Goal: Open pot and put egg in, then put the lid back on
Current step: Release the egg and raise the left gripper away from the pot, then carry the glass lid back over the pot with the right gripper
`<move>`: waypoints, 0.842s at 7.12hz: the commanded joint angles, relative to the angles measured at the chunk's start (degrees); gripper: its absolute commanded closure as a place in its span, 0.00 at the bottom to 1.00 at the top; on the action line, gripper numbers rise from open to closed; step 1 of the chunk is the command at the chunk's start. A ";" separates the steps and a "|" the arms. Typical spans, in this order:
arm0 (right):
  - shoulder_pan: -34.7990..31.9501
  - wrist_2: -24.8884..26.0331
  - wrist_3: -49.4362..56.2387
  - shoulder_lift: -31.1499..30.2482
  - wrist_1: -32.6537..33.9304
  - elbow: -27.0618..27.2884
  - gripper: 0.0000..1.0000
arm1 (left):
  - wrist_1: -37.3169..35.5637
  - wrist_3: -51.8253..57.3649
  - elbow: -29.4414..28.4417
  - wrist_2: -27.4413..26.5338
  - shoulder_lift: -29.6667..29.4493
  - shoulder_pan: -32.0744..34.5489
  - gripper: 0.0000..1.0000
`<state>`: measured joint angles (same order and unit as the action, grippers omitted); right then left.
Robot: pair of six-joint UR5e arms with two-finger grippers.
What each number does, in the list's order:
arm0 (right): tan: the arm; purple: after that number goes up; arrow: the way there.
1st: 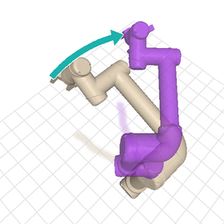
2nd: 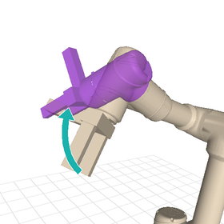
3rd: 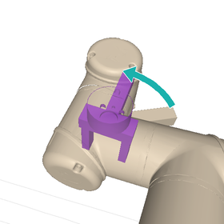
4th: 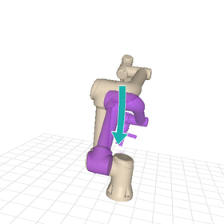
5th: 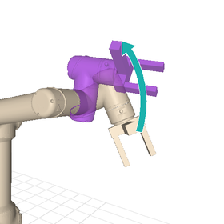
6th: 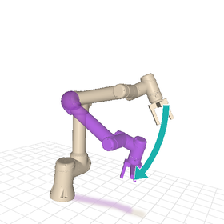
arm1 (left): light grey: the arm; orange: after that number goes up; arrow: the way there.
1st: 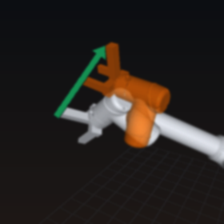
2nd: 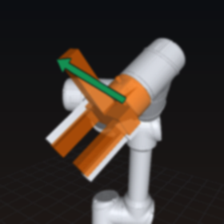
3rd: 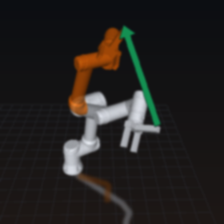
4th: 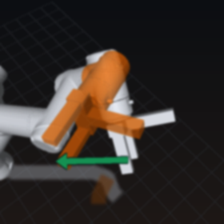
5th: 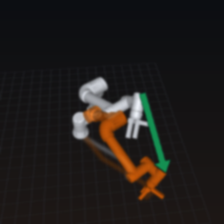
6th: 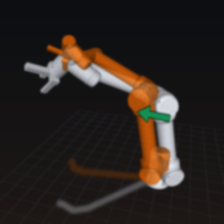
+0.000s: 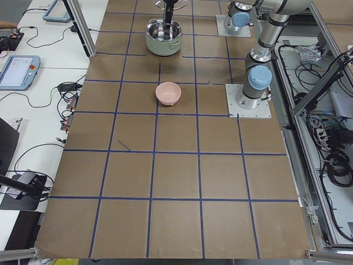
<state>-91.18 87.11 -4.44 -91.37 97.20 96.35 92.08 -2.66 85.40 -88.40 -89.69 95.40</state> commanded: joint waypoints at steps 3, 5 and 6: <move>-9.18 -0.54 -5.23 6.81 10.72 0.59 0.72 | -3.91 0.37 3.89 0.07 1.27 -2.41 0.00; -11.89 -0.72 -5.93 9.62 15.96 1.12 0.72 | -4.10 0.37 3.89 -0.19 1.53 -2.15 0.00; -12.61 -0.72 -5.94 10.24 17.13 1.21 0.72 | -4.10 0.37 3.98 -0.10 1.53 -2.15 0.00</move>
<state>-102.55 86.43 -10.16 -82.33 112.05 97.30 88.01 -2.29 89.30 -88.50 -88.24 93.19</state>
